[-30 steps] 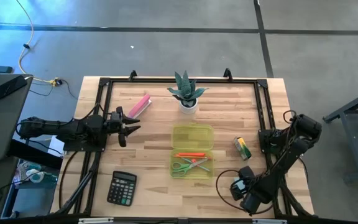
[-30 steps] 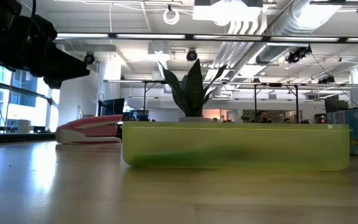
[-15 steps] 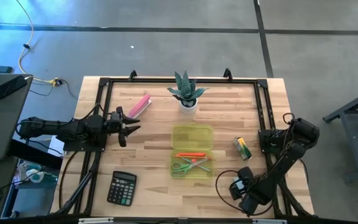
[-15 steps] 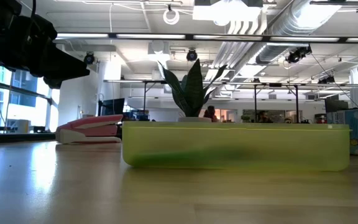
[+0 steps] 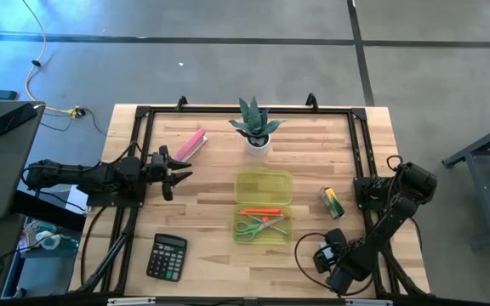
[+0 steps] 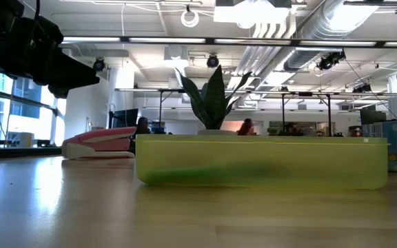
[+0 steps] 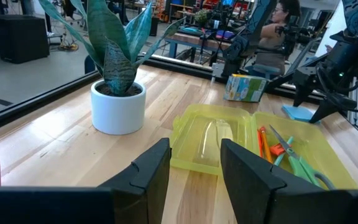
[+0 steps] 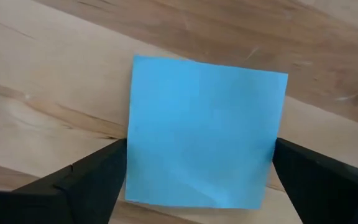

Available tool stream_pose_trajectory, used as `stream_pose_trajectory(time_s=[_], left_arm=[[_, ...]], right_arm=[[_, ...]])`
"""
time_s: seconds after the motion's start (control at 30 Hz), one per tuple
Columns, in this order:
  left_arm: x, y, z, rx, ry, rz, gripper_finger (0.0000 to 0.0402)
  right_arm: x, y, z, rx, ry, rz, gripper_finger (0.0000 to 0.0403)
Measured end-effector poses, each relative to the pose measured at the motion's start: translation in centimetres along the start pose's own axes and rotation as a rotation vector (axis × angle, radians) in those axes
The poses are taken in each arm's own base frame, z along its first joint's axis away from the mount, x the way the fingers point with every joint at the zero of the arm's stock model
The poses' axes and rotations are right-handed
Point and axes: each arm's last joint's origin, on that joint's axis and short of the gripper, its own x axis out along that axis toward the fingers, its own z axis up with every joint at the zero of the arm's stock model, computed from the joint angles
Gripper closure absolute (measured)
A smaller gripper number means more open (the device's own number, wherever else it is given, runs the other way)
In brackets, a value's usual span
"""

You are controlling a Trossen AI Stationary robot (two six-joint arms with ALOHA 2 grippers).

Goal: Pack school essentials
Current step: Put the blue sticky note into the supply box

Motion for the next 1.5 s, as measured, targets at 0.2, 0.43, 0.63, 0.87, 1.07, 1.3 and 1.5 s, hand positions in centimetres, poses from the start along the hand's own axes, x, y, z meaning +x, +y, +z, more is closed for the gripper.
stream_pose_trajectory(time_s=[0.2, 0.43, 0.63, 0.87, 1.07, 1.3, 1.5], left_arm=[[0.0, 0.0, 0.0, 0.000, 0.000, 0.000, 0.0271], [0.0, 0.0, 0.0, 0.000, 0.000, 0.000, 0.0271], [0.0, 0.0, 0.0, 0.000, 0.000, 0.000, 0.0271], [0.0, 0.0, 0.0, 0.000, 0.000, 0.000, 0.0271], [0.0, 0.0, 0.0, 0.000, 0.000, 0.000, 0.0271], [0.0, 0.0, 0.0, 0.000, 0.000, 0.000, 0.0271], [0.0, 0.0, 0.0, 0.000, 0.000, 0.000, 0.0271]], right_arm=[[0.1, 0.3, 0.2, 0.007, -0.007, 0.018, 0.0055], [0.0, 0.6, 0.4, 0.012, -0.045, 0.053, 0.0066], [-1.1, 2.3, 1.5, -0.002, -0.209, 0.177, 0.0066], [-3.1, 4.8, 4.3, -0.135, -0.276, 0.151, 0.0066], [-5.2, 7.0, 8.0, -0.336, -0.330, 0.074, 0.0066], [-6.5, 9.2, 13.5, -0.611, -0.301, 0.029, 0.0066], [-6.1, 10.4, 16.7, -0.823, -0.258, 0.069, 0.0066]])
